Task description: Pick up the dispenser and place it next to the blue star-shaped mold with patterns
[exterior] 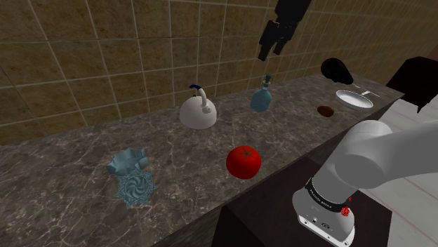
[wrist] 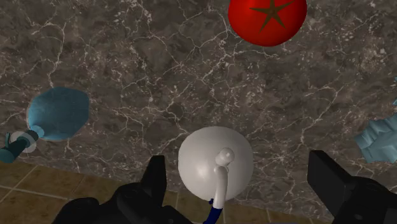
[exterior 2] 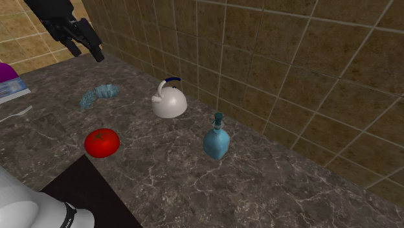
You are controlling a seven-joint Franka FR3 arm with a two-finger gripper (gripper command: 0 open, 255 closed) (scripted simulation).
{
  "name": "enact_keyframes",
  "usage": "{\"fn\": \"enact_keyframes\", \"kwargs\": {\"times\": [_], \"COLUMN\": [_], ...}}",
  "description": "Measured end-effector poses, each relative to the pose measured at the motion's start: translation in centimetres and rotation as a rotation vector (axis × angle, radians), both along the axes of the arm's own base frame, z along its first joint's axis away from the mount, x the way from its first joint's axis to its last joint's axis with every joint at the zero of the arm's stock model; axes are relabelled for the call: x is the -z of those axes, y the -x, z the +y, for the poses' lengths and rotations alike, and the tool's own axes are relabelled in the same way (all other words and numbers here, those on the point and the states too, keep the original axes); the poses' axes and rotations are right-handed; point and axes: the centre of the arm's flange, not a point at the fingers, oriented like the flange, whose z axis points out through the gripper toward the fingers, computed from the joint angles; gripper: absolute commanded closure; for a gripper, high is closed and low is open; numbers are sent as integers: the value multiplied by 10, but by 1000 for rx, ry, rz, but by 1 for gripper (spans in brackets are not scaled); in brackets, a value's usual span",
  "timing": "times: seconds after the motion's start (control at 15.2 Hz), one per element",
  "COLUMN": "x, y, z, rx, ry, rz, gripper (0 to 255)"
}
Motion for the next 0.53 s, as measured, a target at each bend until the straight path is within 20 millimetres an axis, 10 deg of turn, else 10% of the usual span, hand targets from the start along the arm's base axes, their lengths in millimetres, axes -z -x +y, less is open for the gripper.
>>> {"fn": "enact_keyframes", "kwargs": {"times": [0.53], "x": [35], "y": [-33], "z": [-62], "rx": [5], "ry": [20], "rz": [34], "gripper": [0]}}
